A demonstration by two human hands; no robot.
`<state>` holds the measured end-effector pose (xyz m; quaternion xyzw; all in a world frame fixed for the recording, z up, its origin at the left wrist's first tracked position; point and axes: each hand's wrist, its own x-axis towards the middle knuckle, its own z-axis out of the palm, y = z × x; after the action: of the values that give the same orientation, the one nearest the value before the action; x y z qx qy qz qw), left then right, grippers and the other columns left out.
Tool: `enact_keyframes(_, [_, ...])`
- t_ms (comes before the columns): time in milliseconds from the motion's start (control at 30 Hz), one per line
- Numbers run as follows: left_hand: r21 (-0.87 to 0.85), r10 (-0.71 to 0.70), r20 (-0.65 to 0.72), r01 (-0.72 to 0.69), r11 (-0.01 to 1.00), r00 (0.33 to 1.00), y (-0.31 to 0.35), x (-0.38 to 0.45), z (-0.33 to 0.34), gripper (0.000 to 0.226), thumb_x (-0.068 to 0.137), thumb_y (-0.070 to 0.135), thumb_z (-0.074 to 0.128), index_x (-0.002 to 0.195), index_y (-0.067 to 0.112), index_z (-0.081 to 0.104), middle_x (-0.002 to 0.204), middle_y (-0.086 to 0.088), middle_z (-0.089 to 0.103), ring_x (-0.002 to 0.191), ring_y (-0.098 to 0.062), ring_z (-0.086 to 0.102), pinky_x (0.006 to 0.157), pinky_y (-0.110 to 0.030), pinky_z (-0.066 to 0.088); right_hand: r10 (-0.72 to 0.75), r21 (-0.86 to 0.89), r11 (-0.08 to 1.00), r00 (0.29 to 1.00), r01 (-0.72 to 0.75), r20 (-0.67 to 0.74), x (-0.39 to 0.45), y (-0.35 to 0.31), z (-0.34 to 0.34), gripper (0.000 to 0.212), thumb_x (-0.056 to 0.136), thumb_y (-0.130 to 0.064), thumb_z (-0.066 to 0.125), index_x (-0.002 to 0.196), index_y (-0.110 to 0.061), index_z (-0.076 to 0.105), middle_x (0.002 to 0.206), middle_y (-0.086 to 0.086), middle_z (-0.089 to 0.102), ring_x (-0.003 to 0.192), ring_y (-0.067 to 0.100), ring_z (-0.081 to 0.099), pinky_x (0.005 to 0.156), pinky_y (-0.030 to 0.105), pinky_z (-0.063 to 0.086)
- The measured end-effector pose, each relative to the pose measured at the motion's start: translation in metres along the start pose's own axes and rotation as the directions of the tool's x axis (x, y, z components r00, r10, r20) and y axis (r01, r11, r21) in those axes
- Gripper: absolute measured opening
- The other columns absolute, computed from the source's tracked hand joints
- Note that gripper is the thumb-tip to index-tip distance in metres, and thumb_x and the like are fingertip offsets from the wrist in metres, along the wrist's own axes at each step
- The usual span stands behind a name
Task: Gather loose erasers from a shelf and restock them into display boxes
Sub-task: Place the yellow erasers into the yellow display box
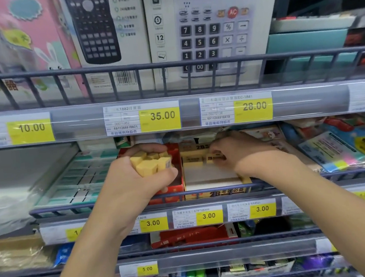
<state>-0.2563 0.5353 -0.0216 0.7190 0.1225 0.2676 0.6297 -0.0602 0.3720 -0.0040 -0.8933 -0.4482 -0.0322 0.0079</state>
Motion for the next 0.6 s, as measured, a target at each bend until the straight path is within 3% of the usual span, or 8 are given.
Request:
enact_keyframes(167, [0.003,-0.013,0.017,0.012,1.000,1.000,-0.002,0.001,0.000,0.032,0.065,0.024,0.088,0.095,0.032,0.079,0.076,-0.002,0.076,0.059,-0.015,0.068,0.057,-0.018,0.053,-0.012,-0.083,0.996,0.999,0.009,-0.033,0.009,-0.002,0.012,0.027,0.097,-0.020,0.052,0.118,-0.013,0.067,0.126,0.008,0.054,0.110,0.033,0.056,0.085,0.033,0.046])
enact_keyframes(367, [-0.017,-0.020,0.039,0.021,1.000,0.999,-0.001,0.001,0.000,0.034,0.063,0.022,0.088,0.093,0.033,0.078,0.076,0.000,0.076,0.060,-0.013,0.067,0.058,-0.018,0.053,-0.055,-0.103,0.994,0.996,0.048,-0.067,0.013,-0.002,0.016,0.024,0.098,-0.021,0.052,0.115,-0.017,0.068,0.115,0.007,0.060,0.107,0.032,0.057,0.084,0.034,0.049])
enact_keyframes(500, [-0.024,-0.010,0.031,0.011,1.000,0.999,0.001,-0.002,0.001,0.039,0.061,0.021,0.088,0.097,0.033,0.078,0.079,0.001,0.076,0.061,-0.012,0.068,0.058,-0.018,0.053,-0.092,-0.005,0.996,0.994,0.092,-0.058,0.011,-0.003,0.010,0.025,0.099,-0.017,0.054,0.116,-0.018,0.073,0.119,0.003,0.062,0.111,0.028,0.057,0.087,0.031,0.046])
enact_keyframes(600, [-0.023,0.002,0.010,-0.002,1.000,1.000,0.002,-0.005,0.003,0.041,0.060,0.022,0.089,0.096,0.036,0.078,0.085,0.003,0.078,0.065,-0.010,0.069,0.057,-0.019,0.053,-0.051,0.120,0.991,0.994,0.063,-0.102,0.001,-0.007,0.002,0.022,0.099,-0.035,0.058,0.111,-0.025,0.073,0.113,-0.006,0.065,0.106,0.019,0.059,0.087,0.028,0.046])
